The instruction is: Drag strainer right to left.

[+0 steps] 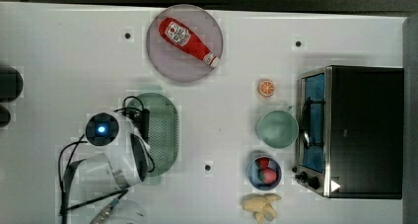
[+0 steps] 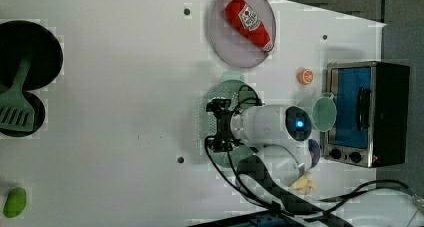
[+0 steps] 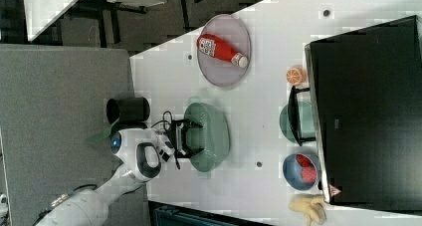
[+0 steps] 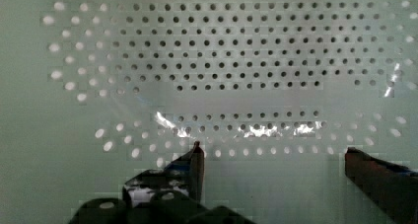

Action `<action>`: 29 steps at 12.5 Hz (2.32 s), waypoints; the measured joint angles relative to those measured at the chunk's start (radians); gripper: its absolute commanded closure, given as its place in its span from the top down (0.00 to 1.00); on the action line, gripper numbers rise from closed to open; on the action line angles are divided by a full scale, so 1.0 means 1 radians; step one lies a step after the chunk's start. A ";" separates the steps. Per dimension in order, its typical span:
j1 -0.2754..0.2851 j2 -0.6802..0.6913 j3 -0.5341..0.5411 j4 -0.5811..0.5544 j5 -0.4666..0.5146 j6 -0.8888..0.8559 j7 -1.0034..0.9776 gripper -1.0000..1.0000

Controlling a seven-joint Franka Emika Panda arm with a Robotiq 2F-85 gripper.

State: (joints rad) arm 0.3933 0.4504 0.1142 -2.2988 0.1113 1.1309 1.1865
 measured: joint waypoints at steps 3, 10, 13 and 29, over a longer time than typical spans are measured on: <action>0.033 0.057 0.026 0.059 0.012 0.000 0.003 1.00; 0.120 0.112 0.015 0.184 0.013 -0.021 0.091 1.00; 0.160 0.137 -0.005 0.211 0.010 -0.032 0.107 1.00; 0.263 0.042 -0.090 0.293 0.012 -0.313 -0.029 1.00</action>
State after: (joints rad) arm 0.6562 0.4927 0.0243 -2.0059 0.1233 0.8174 1.1572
